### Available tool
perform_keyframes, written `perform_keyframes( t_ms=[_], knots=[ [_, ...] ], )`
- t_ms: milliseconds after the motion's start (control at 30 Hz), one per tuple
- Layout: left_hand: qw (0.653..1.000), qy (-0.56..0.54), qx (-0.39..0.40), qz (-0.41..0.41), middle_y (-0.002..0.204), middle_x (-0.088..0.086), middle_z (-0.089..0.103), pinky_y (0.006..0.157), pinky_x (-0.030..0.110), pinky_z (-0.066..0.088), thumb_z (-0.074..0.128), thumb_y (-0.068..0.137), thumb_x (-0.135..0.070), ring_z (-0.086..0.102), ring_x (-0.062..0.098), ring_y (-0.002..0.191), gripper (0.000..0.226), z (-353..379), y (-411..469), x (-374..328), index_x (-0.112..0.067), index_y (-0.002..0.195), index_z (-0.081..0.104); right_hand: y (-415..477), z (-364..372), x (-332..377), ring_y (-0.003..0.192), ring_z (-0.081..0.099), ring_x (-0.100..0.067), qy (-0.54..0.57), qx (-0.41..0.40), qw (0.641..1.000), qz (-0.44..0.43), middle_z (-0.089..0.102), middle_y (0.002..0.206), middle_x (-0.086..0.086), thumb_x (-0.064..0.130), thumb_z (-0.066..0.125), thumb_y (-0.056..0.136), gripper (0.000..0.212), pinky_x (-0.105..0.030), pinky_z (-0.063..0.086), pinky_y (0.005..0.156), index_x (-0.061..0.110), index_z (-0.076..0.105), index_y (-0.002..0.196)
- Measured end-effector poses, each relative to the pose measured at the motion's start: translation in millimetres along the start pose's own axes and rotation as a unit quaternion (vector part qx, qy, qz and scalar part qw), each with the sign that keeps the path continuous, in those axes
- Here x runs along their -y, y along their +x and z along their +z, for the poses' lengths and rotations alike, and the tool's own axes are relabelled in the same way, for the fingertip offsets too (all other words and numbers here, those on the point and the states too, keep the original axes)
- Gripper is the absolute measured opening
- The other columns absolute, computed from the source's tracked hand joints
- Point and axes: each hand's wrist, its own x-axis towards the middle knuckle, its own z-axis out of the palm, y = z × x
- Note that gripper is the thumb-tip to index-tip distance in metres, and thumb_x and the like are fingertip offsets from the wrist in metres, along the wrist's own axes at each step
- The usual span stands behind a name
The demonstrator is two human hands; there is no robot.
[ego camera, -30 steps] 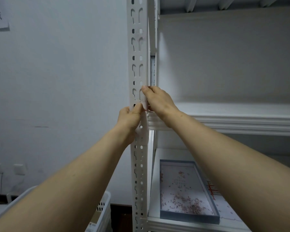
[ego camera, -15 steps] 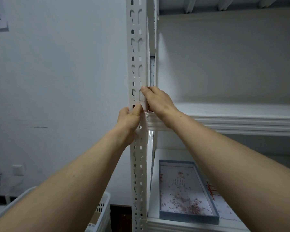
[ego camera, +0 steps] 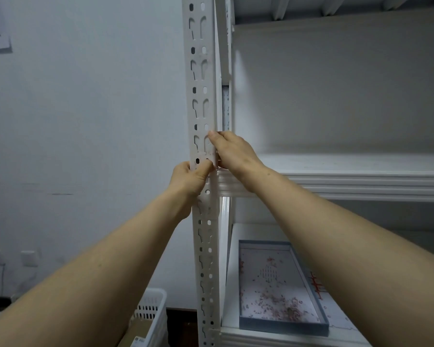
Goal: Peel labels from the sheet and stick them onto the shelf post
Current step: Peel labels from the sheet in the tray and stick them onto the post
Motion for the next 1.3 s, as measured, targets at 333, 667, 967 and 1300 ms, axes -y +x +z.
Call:
perform_keyframes(
  t_ms=[333, 667, 967, 1300],
  knots=[
    [1.0, 0.019, 0.011, -0.009, 0.081, 0.009, 0.054, 0.068, 0.034, 0.04, 0.059, 0.083, -0.032, 0.05, 0.024, 0.074, 0.031, -3, 8, 2, -0.006, 0.1, 0.062, -1, -1, 1, 0.106, 0.058, -0.027, 0.006, 0.008, 1.0, -0.002, 0.063, 0.106, -0.005, 0.049, 0.04, 0.095, 0.04, -0.047, 0.046, 0.097, 0.015, 0.058, 0.109],
    [0.979, 0.171, 0.009, 0.111, 0.074, 0.0, 0.064, 0.057, 0.023, 0.039, 0.065, 0.08, -0.023, 0.056, 0.016, 0.066, 0.018, -16, 7, -11, -0.008, 0.089, 0.067, -1, -2, 0, 0.107, 0.059, -0.025, 0.017, 0.012, 1.0, 0.0, 0.063, 0.111, -0.005, 0.048, 0.041, 0.095, 0.039, -0.045, 0.047, 0.097, 0.016, 0.058, 0.109],
    [0.942, 0.293, -0.03, 0.161, 0.064, 0.006, 0.052, 0.057, 0.03, 0.036, 0.061, 0.077, -0.021, 0.043, 0.02, 0.06, 0.024, -14, 9, -12, 0.003, 0.078, 0.061, -2, -2, 1, 0.105, 0.06, -0.028, 0.019, 0.016, 1.0, -0.008, 0.066, 0.103, -0.008, 0.048, 0.041, 0.094, 0.031, -0.048, 0.046, 0.096, 0.023, 0.056, 0.084],
    [0.927, 0.329, -0.036, 0.175, 0.048, -0.003, 0.042, 0.049, 0.025, 0.03, 0.06, 0.075, -0.027, 0.038, 0.016, 0.049, 0.033, -11, 6, -16, -0.016, 0.051, 0.041, -1, -3, 1, 0.103, 0.061, -0.029, 0.018, 0.02, 1.0, -0.008, 0.061, 0.088, 0.0, 0.046, 0.041, 0.096, 0.033, -0.047, 0.047, 0.096, 0.017, 0.057, 0.091]
  ],
)
